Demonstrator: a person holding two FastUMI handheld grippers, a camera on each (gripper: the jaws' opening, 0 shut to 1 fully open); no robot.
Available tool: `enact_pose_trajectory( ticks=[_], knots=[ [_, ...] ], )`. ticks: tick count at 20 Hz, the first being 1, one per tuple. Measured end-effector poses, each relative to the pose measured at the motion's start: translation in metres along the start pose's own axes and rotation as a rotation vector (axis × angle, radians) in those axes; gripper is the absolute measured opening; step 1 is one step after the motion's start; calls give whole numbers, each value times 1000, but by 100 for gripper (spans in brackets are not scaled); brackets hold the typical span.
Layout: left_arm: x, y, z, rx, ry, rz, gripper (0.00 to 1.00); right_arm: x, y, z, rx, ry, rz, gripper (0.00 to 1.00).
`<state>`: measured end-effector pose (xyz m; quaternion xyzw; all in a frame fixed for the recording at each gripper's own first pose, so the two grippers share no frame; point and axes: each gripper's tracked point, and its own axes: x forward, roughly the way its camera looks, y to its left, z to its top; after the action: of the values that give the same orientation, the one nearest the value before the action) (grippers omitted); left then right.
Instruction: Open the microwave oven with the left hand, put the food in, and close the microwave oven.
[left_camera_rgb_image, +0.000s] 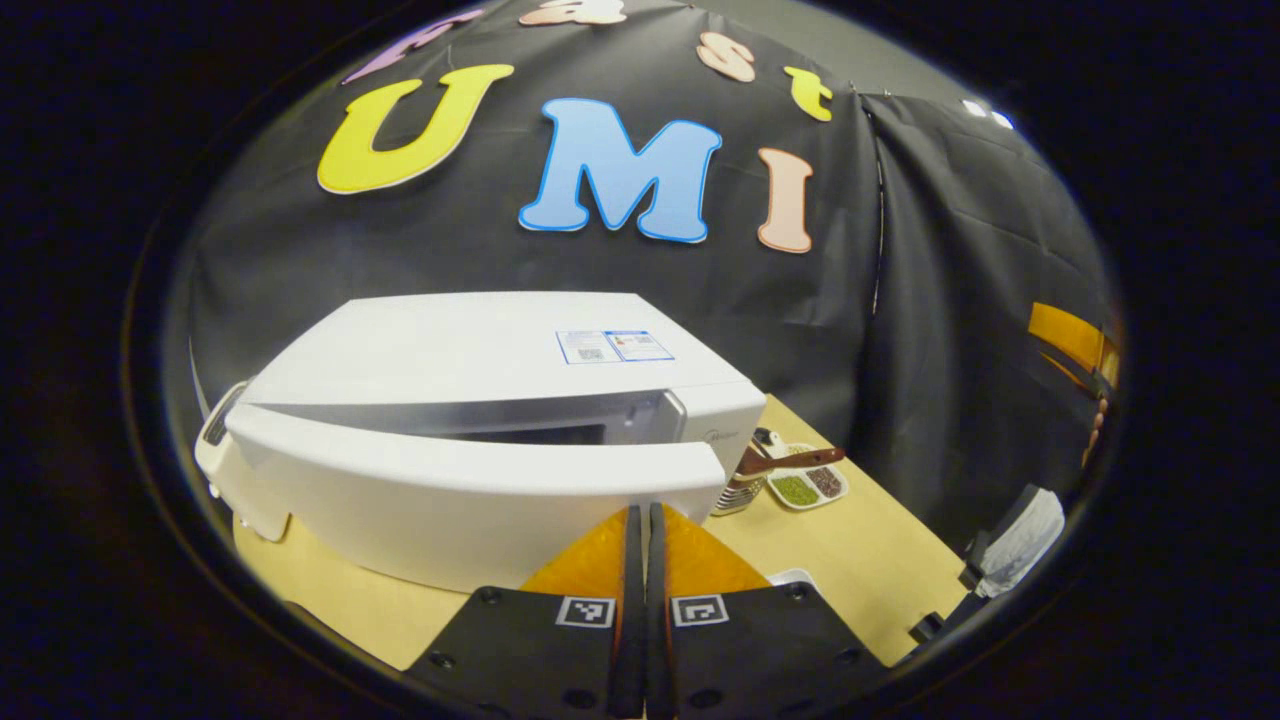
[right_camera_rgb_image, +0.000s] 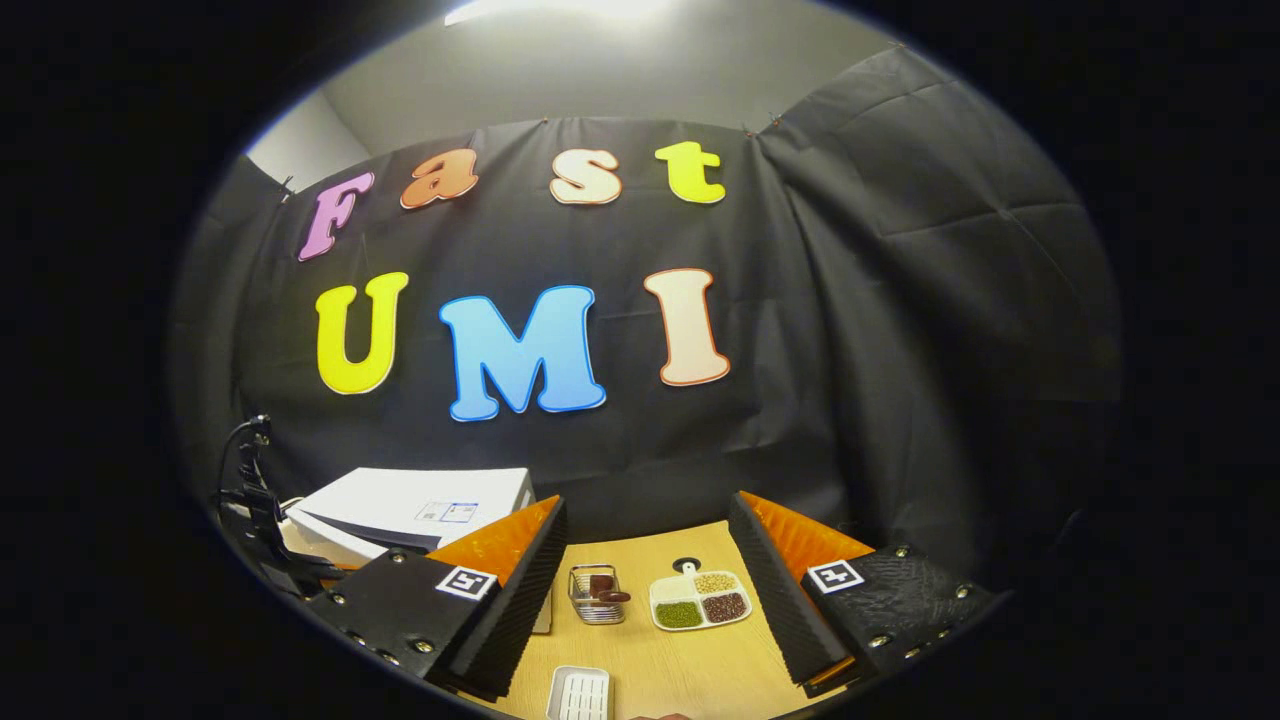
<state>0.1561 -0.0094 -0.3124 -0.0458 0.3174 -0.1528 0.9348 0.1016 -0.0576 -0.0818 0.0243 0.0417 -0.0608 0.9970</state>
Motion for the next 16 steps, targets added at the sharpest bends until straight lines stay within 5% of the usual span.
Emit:
enact_pose_trajectory(
  ticks=[16],
  knots=[
    [35, 3, 17, -48, 0, 48, 7, 14, -26, -2, 0, 7, -36, 97]
  ],
)
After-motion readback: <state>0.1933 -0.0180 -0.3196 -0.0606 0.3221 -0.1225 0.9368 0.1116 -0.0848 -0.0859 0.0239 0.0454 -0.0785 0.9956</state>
